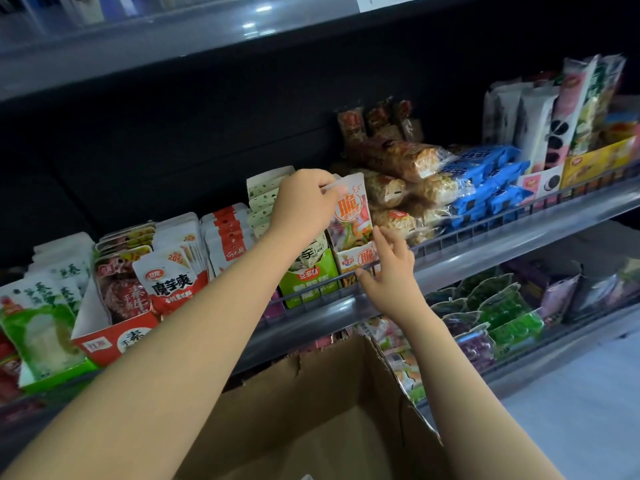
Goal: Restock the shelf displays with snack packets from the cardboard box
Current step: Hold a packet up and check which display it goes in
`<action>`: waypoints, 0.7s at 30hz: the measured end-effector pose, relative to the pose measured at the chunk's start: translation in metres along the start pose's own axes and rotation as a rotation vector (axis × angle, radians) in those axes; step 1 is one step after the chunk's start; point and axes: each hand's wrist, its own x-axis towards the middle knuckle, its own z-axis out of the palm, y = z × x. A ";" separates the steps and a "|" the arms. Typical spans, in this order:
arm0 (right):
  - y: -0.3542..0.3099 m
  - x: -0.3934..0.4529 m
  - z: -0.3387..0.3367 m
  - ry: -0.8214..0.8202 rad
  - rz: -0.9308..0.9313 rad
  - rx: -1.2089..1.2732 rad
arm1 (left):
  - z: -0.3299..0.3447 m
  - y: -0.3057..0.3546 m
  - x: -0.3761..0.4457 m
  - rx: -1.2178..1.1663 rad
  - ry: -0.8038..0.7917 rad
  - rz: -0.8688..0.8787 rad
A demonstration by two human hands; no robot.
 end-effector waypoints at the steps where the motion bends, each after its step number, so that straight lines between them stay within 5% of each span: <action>1: -0.001 -0.001 0.002 0.007 0.008 0.020 | 0.002 -0.001 0.002 0.070 -0.029 0.005; 7: 0.000 -0.005 0.007 0.009 0.029 0.065 | 0.012 -0.002 0.017 0.385 -0.232 -0.078; 14: 0.006 -0.004 0.007 0.016 0.025 0.078 | 0.021 -0.002 0.022 0.494 -0.278 -0.140; 21: 0.007 -0.010 0.007 0.070 0.033 0.142 | 0.022 -0.014 -0.004 0.158 -0.032 0.039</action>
